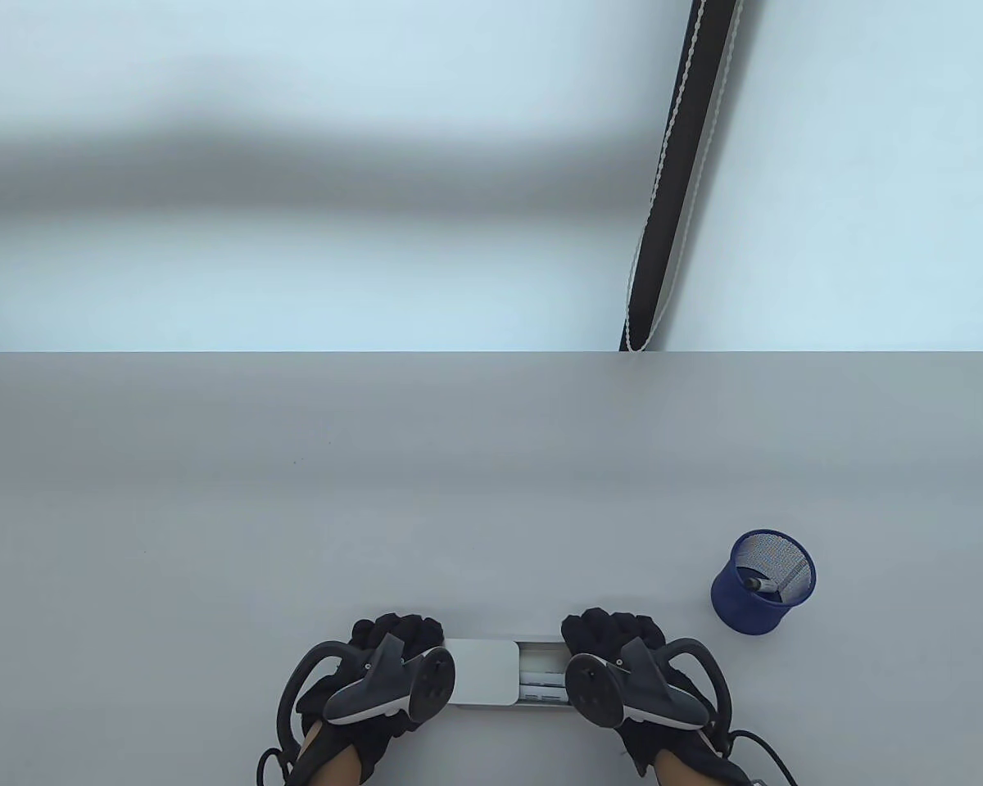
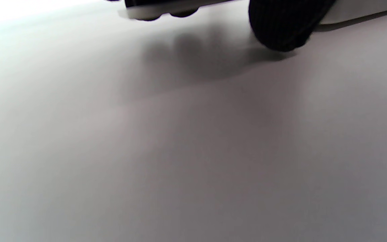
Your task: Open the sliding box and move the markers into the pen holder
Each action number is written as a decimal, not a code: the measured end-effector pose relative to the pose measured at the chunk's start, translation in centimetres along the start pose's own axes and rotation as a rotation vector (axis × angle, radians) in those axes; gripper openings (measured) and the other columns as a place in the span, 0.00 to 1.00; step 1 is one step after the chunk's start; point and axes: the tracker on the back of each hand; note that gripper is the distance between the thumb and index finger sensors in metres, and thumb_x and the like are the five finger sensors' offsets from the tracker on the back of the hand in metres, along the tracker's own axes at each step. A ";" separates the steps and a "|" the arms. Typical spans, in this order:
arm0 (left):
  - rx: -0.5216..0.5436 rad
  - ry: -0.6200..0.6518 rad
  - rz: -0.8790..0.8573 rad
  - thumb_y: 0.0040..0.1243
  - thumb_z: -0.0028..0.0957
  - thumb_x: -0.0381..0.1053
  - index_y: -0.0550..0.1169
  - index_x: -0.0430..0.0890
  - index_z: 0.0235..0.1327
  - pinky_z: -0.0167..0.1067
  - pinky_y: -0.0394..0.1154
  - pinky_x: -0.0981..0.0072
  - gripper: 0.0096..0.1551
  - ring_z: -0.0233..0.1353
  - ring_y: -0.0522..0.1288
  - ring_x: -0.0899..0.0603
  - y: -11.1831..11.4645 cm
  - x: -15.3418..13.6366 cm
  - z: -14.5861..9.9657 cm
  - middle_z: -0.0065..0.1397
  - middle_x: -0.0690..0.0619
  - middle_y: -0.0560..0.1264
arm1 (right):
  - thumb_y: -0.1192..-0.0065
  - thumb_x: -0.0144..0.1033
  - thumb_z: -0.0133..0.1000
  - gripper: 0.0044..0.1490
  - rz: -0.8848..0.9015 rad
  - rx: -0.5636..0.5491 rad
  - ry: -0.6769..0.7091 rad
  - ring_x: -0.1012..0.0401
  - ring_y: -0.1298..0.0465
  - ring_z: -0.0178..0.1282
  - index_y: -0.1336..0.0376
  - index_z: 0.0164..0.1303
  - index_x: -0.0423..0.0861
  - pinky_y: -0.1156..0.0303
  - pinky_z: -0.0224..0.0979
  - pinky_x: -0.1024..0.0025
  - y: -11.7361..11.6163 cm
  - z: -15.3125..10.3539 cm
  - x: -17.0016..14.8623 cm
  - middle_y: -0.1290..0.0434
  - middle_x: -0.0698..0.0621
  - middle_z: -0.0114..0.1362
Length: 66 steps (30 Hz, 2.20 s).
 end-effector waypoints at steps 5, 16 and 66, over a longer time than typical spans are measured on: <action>0.002 0.000 0.000 0.49 0.53 0.69 0.51 0.53 0.77 0.82 0.59 0.51 0.44 0.84 0.58 0.43 0.0 0.0 0.0 0.85 0.53 0.53 | 0.29 0.35 0.60 0.40 -0.039 -0.004 -0.007 0.42 0.38 0.79 0.46 0.80 0.47 0.47 0.80 0.38 -0.1 0.2 0.2 0.43 0.40 0.83; 0.008 -0.003 0.003 0.49 0.52 0.69 0.51 0.54 0.77 0.82 0.59 0.52 0.44 0.84 0.58 0.43 0.1 0.0 0.0 0.85 0.53 0.53 | 0.18 0.29 0.50 0.48 -0.182 -0.043 -0.048 0.49 0.31 0.72 0.45 0.76 0.53 0.40 0.78 0.42 -0.6 1.0 0.7 0.36 0.47 0.77; 0.018 -0.009 0.019 0.50 0.51 0.69 0.51 0.54 0.77 0.82 0.59 0.52 0.45 0.83 0.59 0.43 0.0 0.1 0.0 0.85 0.53 0.54 | 0.39 0.38 0.57 0.31 -0.316 -0.171 0.077 0.60 0.22 0.58 0.42 0.72 0.50 0.26 0.71 0.51 -1.1 0.5 0.6 0.28 0.48 0.68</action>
Point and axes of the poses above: the tracker on the back of each hand, its own x axis roughly to the thumb side, its own z axis roughly from the wrist to the fingertips, y = z × x
